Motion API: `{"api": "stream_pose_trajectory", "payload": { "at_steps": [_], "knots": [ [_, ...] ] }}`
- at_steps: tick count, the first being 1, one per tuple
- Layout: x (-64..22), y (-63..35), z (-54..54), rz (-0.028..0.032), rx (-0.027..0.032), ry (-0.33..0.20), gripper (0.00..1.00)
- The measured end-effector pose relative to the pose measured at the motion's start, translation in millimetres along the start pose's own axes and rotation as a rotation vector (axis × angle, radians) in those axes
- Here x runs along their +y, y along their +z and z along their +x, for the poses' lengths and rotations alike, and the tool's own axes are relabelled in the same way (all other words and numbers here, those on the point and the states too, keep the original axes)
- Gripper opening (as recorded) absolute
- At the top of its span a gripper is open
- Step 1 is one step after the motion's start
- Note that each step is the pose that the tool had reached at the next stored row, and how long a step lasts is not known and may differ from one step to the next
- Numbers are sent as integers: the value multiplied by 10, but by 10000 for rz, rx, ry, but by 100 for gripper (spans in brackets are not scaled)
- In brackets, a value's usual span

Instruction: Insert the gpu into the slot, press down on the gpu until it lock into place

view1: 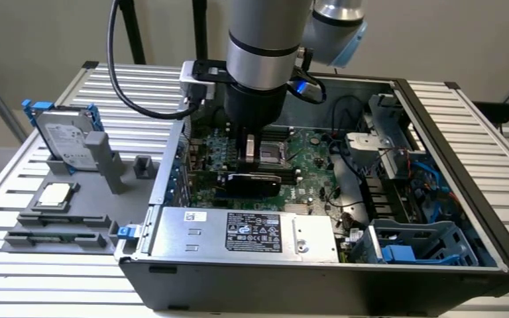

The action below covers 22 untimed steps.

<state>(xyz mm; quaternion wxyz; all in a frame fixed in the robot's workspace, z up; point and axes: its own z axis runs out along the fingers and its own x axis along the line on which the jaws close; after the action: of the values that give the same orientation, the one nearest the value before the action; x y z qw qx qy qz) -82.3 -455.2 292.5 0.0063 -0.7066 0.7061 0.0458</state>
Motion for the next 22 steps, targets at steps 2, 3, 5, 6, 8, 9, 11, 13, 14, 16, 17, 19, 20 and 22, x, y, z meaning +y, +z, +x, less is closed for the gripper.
{"api": "stream_pose_trajectory", "payload": {
  "at_steps": [2,3,5,6,8,9,11,13,14,16,17,19,20,22],
  "knots": [
    [30,2,-8,-1,1,-6,19],
    [47,4,-12,0,2,-8,19],
    [78,15,-25,4,2,-14,11],
    [87,27,-30,9,3,-17,11],
    [97,58,-34,15,3,-23,11],
    [99,76,-35,17,3,-26,11],
    [101,110,-38,18,3,-32,11],
    [102,139,-40,19,4,-35,11],
    [102,151,-40,18,5,-36,11],
    [102,175,-41,18,4,-37,11],
    [101,187,-40,18,3,-38,11],
    [100,209,-39,18,5,-39,11],
    [100,219,-38,15,8,-39,11],
    [99,237,-36,14,13,-40,11]
  ]
}}
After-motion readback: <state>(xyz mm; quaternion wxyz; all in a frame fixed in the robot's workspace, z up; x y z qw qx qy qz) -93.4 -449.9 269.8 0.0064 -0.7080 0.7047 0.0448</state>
